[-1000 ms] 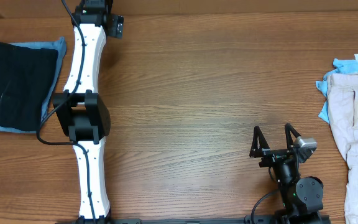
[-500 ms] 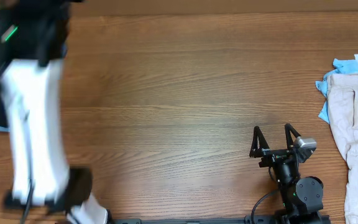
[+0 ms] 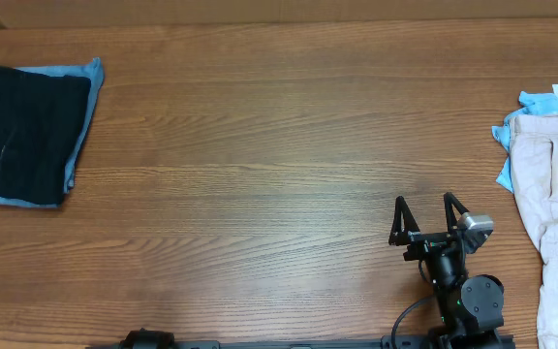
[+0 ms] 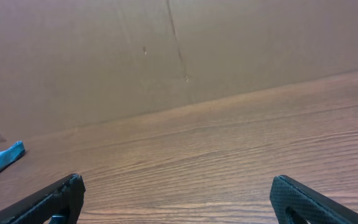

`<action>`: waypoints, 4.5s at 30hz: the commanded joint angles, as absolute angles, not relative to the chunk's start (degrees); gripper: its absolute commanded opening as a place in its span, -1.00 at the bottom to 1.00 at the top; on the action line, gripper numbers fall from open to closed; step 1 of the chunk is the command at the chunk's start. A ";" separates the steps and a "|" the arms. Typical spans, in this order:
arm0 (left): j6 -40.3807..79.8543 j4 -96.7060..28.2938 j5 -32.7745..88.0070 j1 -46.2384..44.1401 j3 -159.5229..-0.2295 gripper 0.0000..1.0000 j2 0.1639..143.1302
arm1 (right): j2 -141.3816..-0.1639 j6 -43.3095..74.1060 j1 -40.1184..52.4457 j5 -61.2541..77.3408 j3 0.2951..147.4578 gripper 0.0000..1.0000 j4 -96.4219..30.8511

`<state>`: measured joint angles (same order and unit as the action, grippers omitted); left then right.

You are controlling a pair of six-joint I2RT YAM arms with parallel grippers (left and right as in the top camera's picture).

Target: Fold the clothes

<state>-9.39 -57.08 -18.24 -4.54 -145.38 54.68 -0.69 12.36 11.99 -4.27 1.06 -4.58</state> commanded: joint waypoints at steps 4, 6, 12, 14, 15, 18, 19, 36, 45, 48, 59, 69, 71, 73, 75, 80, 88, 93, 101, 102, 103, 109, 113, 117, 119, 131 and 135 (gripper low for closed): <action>-9.06 -57.34 -18.98 -4.56 -128.90 1.00 46.76 | -0.19 12.16 11.77 -3.97 0.45 1.00 -4.38; -9.02 -60.99 -22.85 -4.51 -123.39 1.00 44.77 | -0.19 12.16 11.77 -3.99 0.45 1.00 -4.38; -8.99 -83.13 -22.46 -4.51 -100.73 1.00 38.61 | -0.19 12.19 11.77 -3.99 0.45 1.00 -4.38; -8.84 -83.55 -22.15 -4.51 -93.06 1.00 36.21 | -0.19 12.16 11.77 -3.99 0.45 1.00 -4.38; -8.80 -83.05 -19.42 -4.51 -88.18 1.00 34.52 | -0.19 12.19 11.77 -3.99 0.45 1.00 -4.38; -8.78 -76.60 -11.62 -4.51 -76.25 1.00 30.02 | -0.19 12.16 11.77 -3.97 0.45 1.00 -4.38; -8.80 -74.11 -8.47 -4.51 -72.73 1.00 28.71 | -0.19 12.16 11.77 -3.97 0.45 1.00 -4.38; -8.12 -2.26 7.51 -4.51 -12.58 1.00 9.65 | -0.19 12.19 11.77 -3.99 0.45 1.00 -4.38; -8.12 0.38 7.51 -4.54 -0.25 1.00 0.75 | -0.19 12.19 11.77 -3.97 0.45 1.00 -4.38; -9.17 -0.23 6.87 -4.54 -0.27 1.00 0.16 | -0.19 12.19 11.77 -3.99 0.45 1.00 -4.38; 5.93 -3.62 -6.92 -4.51 -0.27 1.00 0.16 | -0.19 12.19 11.77 -3.97 0.45 1.00 -4.38; 18.22 -2.79 -16.45 -4.40 -0.27 1.00 0.16 | -0.19 12.19 11.77 -3.99 0.45 1.00 -4.38; 18.17 -2.90 -14.72 -3.40 -0.27 1.00 0.16 | -0.19 12.16 11.77 -3.97 0.45 1.00 -4.38; 18.09 -3.14 -11.55 -1.34 -0.27 1.00 0.16 | -0.19 12.19 11.77 -3.97 0.45 1.00 -4.38; 18.04 -3.16 -11.07 -1.61 -0.27 1.00 0.16 | -0.19 12.16 11.77 -3.99 0.45 1.00 -4.38; 18.04 -3.16 -11.07 -2.28 -0.27 1.00 0.21 | -0.19 12.19 11.77 -3.97 0.45 1.00 -4.38; 18.04 -3.16 -11.07 -2.28 -0.27 1.00 0.21 | -0.19 12.19 11.77 -3.99 0.45 1.00 -4.38; 18.04 -3.16 -11.07 -2.28 -0.27 1.00 0.21 | -0.19 11.68 11.77 -4.03 0.45 1.00 -4.43; 18.04 -3.16 -11.07 -2.28 -0.27 1.00 0.21 | -0.19 -9.30 10.70 0.19 0.45 1.00 -4.80; 18.04 -3.16 -11.07 -2.28 -0.27 1.00 0.21 | -0.19 -9.47 9.52 0.91 0.45 1.00 -4.78; 18.04 -3.16 -11.07 -2.28 -0.27 1.00 0.21 | -0.19 -9.47 8.14 1.56 0.45 1.00 -4.67; 18.04 -3.16 -11.07 -2.28 -0.27 1.00 0.21 | -0.19 -9.45 6.63 1.39 0.45 1.00 -4.69; 18.04 -3.16 -11.07 -2.28 -0.27 1.00 0.21 | -0.19 -9.45 6.63 1.39 0.45 1.00 -4.69; 18.04 -3.16 -11.07 -2.28 -0.27 1.00 0.21 | -0.19 -9.45 6.63 1.39 0.45 1.00 -4.69; 18.04 -3.16 -11.07 -2.28 -0.27 1.00 0.21 | -0.19 -9.45 6.63 1.39 0.45 1.00 -4.69; 18.04 -3.16 -11.07 -2.28 -0.27 1.00 0.21 | -0.19 -9.45 6.63 1.39 0.45 1.00 -4.69; 18.04 -3.16 -11.07 -2.28 -0.27 1.00 0.21 | -0.19 -9.45 6.63 1.39 0.45 1.00 -4.69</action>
